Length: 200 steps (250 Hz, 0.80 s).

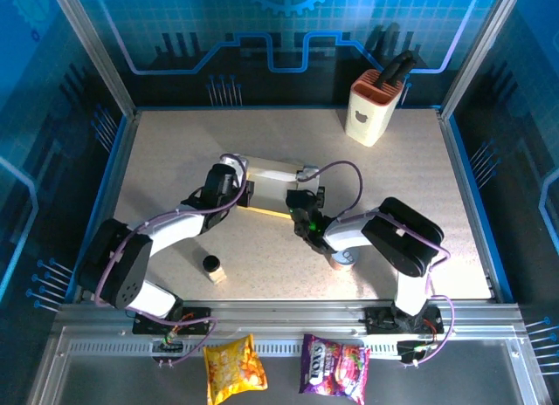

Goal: Fold the paper box

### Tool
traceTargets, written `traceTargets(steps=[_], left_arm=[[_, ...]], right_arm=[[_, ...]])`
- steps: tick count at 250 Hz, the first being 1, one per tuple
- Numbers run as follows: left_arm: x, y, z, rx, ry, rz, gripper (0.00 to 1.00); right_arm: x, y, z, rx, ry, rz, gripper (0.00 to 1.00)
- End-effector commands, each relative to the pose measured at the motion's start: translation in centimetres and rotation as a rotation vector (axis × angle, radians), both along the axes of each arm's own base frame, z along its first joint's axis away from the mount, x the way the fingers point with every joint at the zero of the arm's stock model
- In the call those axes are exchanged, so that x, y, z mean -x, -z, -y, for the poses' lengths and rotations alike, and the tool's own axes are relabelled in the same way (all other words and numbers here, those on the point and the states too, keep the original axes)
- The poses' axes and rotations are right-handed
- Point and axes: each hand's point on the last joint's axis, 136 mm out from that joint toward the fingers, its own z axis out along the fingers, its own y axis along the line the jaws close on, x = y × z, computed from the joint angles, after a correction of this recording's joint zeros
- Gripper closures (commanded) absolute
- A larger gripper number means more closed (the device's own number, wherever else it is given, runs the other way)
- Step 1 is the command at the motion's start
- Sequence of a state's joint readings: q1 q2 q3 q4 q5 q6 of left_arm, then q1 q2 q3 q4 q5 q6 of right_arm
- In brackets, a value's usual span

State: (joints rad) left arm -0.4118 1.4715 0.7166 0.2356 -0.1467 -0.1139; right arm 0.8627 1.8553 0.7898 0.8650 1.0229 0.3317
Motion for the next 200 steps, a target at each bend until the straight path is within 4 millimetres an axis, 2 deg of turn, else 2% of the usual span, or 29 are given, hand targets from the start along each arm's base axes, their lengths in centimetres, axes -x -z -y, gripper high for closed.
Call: traceTargets(steps=[1,36,59,81,100,126,142,166,200], left_arm=[[1.0,-1.0,-0.9,0.001,-0.034,0.001,0.73],[1.4,-2.0,-3.4,0.01,-0.134,0.004,0.65],[1.2,-1.9,-5.1,0.05,-0.182,-0.009,0.59],[0.7,-2.2,-5.7,0.089,-0.18,0.022,0.51],[0.0,-2.6,-5.6,0.136,-0.153,0.078,0.49],[-0.9,-4.0,-4.2,0.171,-0.05,0.193,0.49],[-1.4,-4.7,-3.8,0.177,-0.018,0.268,0.45],[-2.3,-5.0,-3.2,0.178,0.013,0.319,0.43],[-3.8,-4.4,-2.4,0.183,0.037,0.321,0.43]], right_arm=[[0.9,2.4,-0.3,0.04,-0.011,-0.034,1.0],[0.7,2.1,-0.4,0.053,-0.016,-0.031,1.0],[0.7,2.0,-0.7,0.057,-0.031,-0.031,1.0],[0.7,2.0,-0.7,0.055,-0.034,-0.032,1.0],[0.6,2.0,-0.7,0.055,-0.035,-0.033,1.0],[0.6,1.9,-0.6,0.049,-0.036,-0.033,1.0],[0.5,1.8,-0.5,0.048,-0.036,-0.031,1.0],[0.5,1.6,-0.5,0.041,-0.039,-0.029,1.0],[0.5,1.4,-0.3,0.035,-0.038,-0.027,1.0]])
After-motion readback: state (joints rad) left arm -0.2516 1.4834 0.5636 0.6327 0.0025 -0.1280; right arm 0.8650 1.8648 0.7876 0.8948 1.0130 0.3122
